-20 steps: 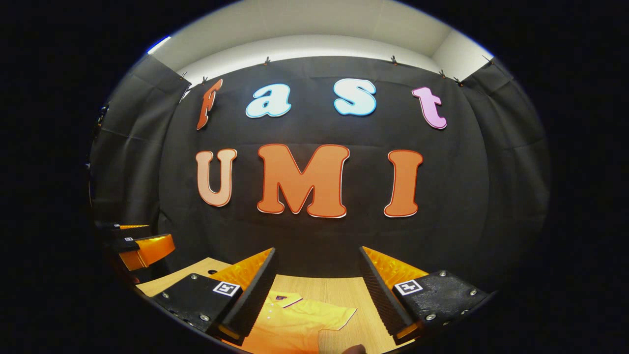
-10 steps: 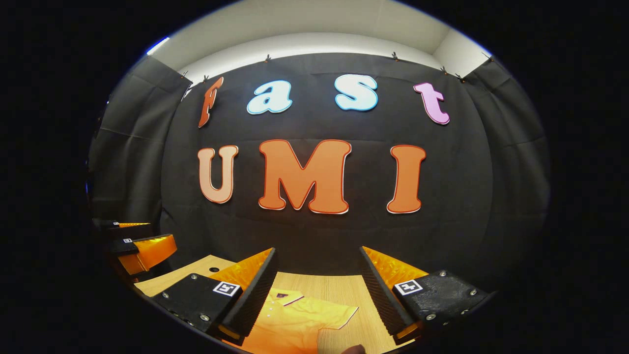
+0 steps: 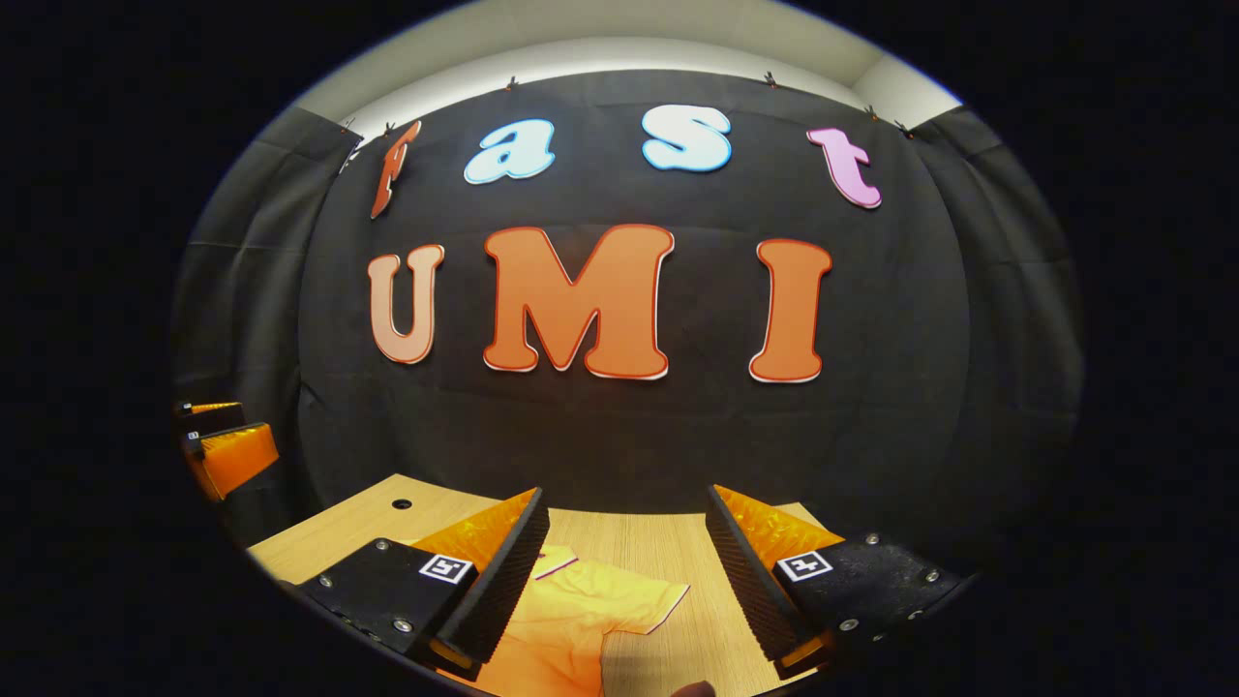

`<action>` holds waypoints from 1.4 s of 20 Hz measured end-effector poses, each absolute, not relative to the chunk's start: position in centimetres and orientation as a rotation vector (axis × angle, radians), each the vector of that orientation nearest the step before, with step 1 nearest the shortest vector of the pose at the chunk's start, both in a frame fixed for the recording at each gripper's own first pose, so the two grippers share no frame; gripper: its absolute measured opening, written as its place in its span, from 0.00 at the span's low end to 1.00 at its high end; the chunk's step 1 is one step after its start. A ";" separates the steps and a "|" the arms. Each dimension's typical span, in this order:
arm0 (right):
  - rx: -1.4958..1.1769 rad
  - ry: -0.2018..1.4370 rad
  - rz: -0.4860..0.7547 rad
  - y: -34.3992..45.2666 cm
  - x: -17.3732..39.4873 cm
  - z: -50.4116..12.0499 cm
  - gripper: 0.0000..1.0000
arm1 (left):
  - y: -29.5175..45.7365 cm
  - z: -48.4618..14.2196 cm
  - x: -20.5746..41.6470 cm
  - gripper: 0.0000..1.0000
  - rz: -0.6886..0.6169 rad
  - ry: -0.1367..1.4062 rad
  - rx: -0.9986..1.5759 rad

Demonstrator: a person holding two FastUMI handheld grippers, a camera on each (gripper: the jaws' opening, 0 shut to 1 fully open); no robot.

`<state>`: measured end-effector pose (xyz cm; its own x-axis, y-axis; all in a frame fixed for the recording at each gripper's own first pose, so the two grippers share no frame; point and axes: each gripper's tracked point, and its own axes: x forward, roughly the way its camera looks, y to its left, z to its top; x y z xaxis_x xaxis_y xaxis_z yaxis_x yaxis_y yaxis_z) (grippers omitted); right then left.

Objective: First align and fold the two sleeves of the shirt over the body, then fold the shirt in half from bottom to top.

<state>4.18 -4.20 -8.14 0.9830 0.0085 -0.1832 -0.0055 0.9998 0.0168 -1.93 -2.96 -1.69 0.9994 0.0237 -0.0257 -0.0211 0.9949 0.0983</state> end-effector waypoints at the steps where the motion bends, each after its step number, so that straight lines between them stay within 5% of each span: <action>1: 0.015 0.210 0.008 -4.5 4.8 -9.2 0.98 | -2.9 -1.9 -2.0 0.98 0.030 0.033 0.097; 28: 0.074 0.985 0.049 -8.0 14.8 -34.7 0.92 | 4.6 -7.8 -4.8 0.98 0.440 0.211 0.132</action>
